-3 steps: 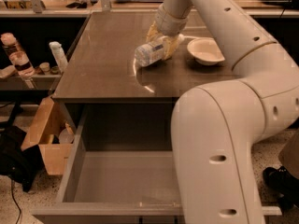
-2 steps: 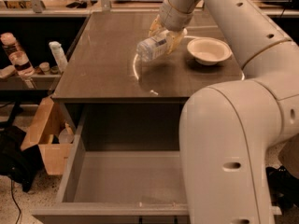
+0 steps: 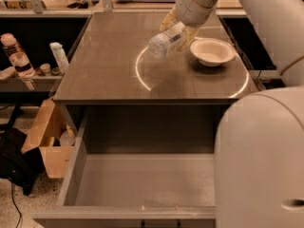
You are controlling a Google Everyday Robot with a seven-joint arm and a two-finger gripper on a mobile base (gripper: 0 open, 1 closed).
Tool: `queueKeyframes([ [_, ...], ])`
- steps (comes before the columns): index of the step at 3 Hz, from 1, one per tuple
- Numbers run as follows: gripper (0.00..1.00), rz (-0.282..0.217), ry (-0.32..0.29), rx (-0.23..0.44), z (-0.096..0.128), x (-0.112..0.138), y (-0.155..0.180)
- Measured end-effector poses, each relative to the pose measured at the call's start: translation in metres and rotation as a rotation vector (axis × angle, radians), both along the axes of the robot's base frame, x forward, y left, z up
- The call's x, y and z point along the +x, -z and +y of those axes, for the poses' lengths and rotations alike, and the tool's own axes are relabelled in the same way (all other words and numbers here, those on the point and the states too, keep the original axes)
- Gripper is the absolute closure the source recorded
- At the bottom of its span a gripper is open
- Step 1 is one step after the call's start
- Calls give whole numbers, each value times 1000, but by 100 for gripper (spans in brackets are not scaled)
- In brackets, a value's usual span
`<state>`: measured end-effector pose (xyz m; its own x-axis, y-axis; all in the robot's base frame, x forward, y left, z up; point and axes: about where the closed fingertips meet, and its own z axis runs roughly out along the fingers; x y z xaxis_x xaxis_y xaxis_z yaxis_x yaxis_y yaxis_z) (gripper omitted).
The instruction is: Place blue plastic bottle into top drawer
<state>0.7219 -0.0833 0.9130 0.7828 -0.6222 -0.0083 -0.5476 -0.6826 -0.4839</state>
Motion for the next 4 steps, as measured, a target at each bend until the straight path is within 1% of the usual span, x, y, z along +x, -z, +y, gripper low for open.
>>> queueKeyframes([
  [1,100,-25,-38,28,-9,-19,-9],
  [2,100,-42,-70,51,-18,-42,-14],
  [3,100,-55,-95,68,-24,-59,-15],
  [4,100,-49,-105,79,-28,-73,-11],
])
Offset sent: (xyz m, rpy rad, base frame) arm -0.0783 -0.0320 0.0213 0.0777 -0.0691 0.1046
